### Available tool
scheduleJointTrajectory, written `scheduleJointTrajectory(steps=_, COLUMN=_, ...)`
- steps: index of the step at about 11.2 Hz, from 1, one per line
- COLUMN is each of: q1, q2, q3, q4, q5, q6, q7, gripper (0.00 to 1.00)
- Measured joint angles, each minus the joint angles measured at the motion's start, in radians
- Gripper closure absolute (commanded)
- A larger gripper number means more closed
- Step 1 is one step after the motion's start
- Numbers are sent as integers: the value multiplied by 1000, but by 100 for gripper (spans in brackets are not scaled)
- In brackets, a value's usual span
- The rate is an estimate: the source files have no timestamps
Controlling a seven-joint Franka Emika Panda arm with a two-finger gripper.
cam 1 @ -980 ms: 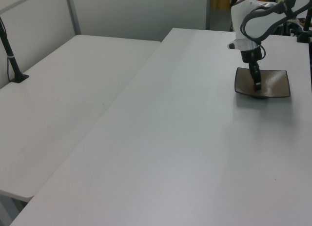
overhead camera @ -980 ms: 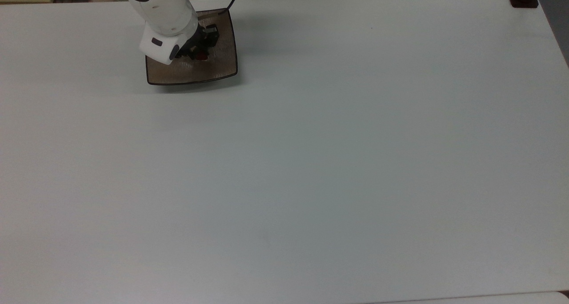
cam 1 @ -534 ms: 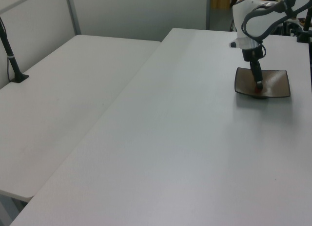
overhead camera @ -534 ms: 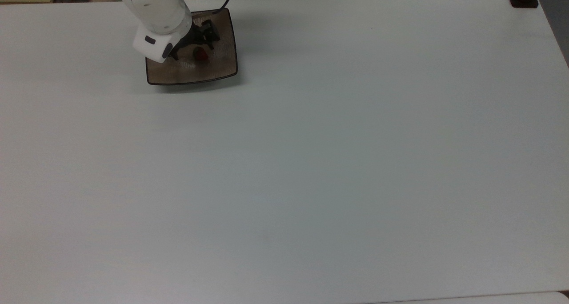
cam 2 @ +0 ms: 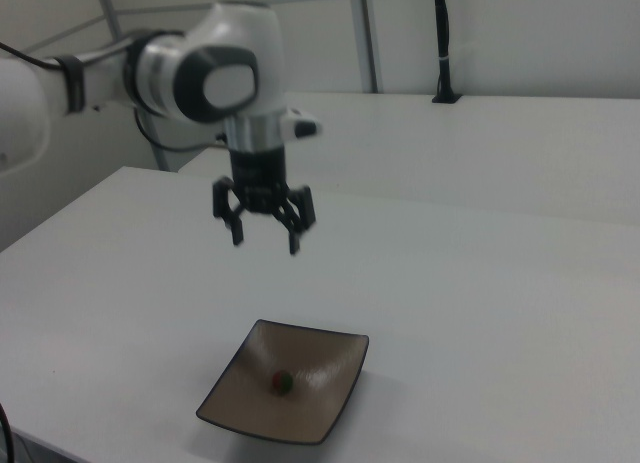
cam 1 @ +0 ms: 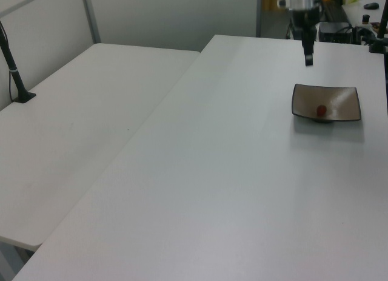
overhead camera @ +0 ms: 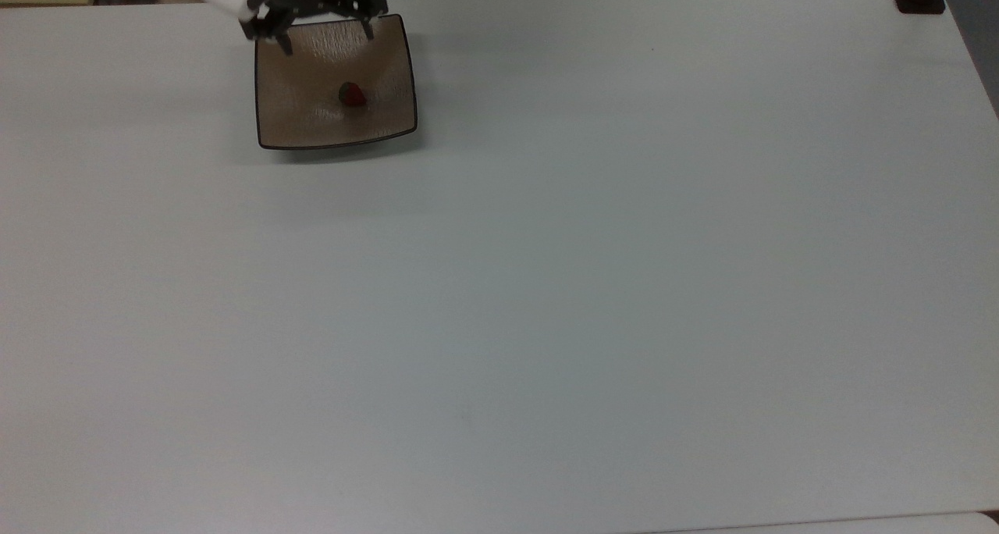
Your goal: Strawberries on a ceramic plate
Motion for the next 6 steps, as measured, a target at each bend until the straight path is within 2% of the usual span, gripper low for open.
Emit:
scheduleJointTrajectory(steps=3, q1=5, q2=-38, q3=90, q4=122, q5=0, q6=-40, q7=183, gripper=0)
scheduleJointTrajectory(steps=6, q1=12, q2=-40, q3=145, q4=196, q5=0, q6=-40, q7=282, gripper=0)
